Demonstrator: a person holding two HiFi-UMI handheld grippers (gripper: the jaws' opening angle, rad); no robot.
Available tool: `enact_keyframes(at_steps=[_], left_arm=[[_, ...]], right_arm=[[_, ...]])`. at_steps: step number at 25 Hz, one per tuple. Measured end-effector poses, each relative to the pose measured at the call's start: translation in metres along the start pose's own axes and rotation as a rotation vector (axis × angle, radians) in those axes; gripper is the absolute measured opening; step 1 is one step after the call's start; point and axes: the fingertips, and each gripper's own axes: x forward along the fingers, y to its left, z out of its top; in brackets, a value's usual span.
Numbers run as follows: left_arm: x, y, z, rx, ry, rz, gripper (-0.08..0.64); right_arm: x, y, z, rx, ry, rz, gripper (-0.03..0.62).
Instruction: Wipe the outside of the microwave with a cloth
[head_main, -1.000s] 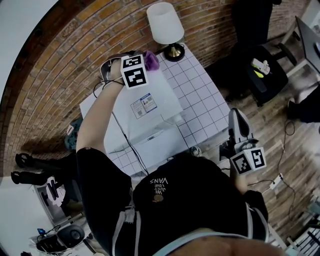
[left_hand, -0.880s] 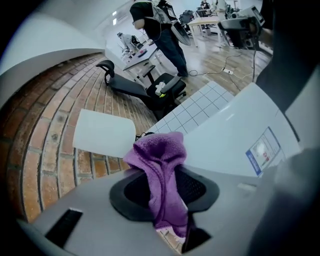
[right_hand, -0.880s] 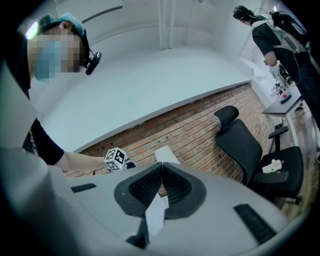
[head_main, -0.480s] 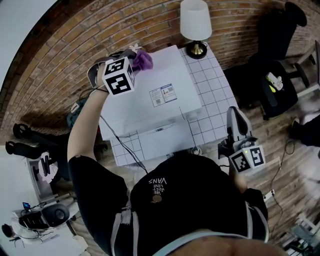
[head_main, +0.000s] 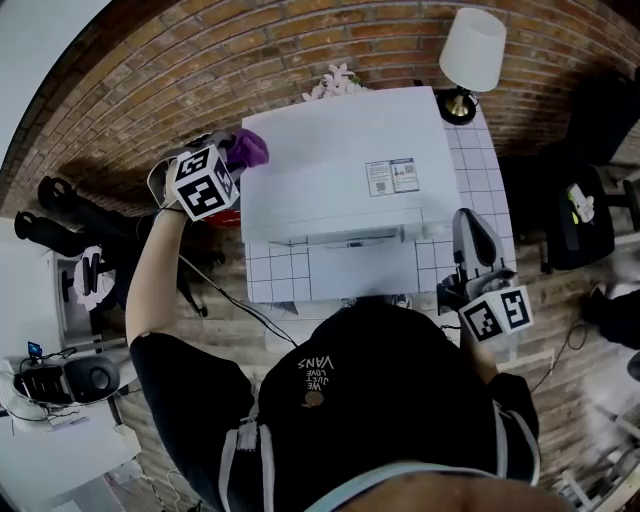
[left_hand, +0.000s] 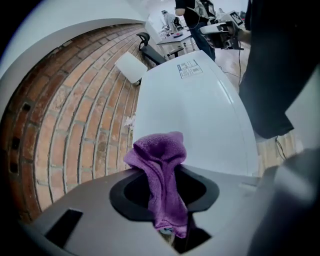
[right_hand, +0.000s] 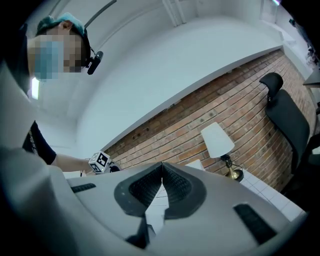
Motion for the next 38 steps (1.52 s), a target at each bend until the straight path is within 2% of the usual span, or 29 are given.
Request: enact_keyframes(at_steps=[3, 6, 15, 20, 38], left_arm=[[0.005, -0.015, -0.021, -0.022, 0.009, -0.023, 0.132], [0.012, -0.024, -0.025, -0.017, 0.002, -0.04, 0.132], [0.024, -0.025, 0.029, 0.078, -0.031, -0.061, 0.132], [0.029, -0.024, 0.08, 0.144, -0.054, -0.075, 0.132], [0.043, -0.031, 0.318, 0.439, -0.217, -0.09, 0.132]], right_arm=[[0.006, 0.014, -0.006, -0.002, 0.01, 0.018, 0.0], [0.004, 0.019, -0.008, -0.005, 0.013, 0.013, 0.0], [-0.023, 0.003, 0.002, -0.013, -0.016, -0.06, 0.0], [-0.043, -0.017, 0.011, -0.004, -0.037, -0.095, 0.0], [-0.1, -0.088, 0.039, 0.002, -0.079, -0.194, 0.0]])
